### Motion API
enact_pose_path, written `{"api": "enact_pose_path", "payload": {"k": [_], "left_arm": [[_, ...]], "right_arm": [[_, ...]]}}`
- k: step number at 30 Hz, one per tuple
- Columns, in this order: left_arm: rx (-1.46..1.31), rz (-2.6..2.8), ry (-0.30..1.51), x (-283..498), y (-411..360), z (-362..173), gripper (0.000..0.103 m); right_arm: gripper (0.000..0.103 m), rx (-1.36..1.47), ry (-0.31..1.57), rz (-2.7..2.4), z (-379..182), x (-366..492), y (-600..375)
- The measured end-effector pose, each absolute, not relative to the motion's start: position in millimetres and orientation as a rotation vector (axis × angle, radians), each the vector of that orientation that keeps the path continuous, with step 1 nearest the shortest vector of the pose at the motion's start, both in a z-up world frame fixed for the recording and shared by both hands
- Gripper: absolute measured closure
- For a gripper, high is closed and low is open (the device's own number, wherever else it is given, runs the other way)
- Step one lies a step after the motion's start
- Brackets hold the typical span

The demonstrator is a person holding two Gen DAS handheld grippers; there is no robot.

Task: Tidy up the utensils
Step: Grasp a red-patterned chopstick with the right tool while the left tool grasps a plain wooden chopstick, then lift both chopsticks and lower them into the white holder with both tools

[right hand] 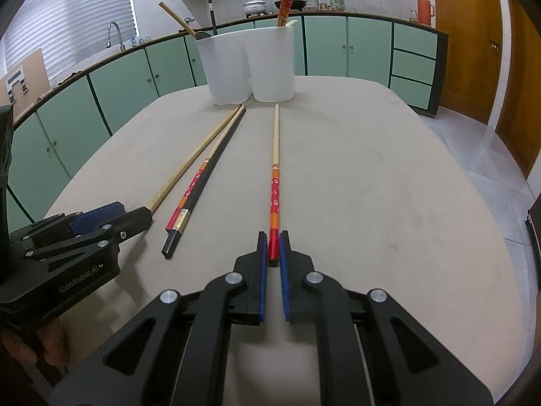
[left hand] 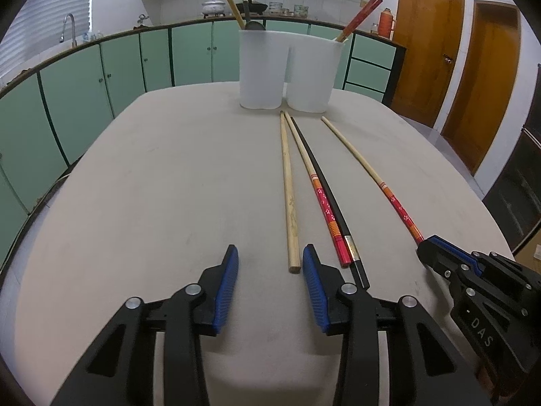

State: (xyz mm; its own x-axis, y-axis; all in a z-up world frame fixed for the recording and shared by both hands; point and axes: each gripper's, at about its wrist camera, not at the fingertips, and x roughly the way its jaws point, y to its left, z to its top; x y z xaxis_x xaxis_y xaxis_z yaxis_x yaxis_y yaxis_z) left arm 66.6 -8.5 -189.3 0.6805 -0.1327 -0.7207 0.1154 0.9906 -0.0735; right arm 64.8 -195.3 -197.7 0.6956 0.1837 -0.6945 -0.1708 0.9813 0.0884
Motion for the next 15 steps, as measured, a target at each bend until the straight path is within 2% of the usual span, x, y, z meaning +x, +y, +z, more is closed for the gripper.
{"api": "enact_pose_path", "payload": {"k": [2, 4, 6, 7, 15], "left_arm": [[-0.021, -0.133, 0.809, 67.4, -9.3, -189.6, 0.068], [-0.023, -0.129, 0.806, 66.7, -8.9, -189.9, 0.077], [-0.027, -0.135, 0.807, 67.5, -9.5, -190.0, 0.092], [-0.028, -0.138, 0.807, 67.6, -10.0, -190.2, 0.095], [-0.031, -0.155, 0.771, 61.8, -10.1, -177.1, 0.096]], "right_arm": [[0.094, 0.008, 0.776, 0.197, -197.5, 64.5, -194.2], [0.097, 0.001, 0.775, 0.193, -197.2, 65.4, -193.6], [0.098, 0.010, 0.776, 0.194, -197.3, 65.8, -194.5], [0.098, 0.014, 0.777, 0.195, -197.1, 66.3, -195.1], [0.098, 0.003, 0.753, 0.204, -188.6, 62.4, -194.6]]}}
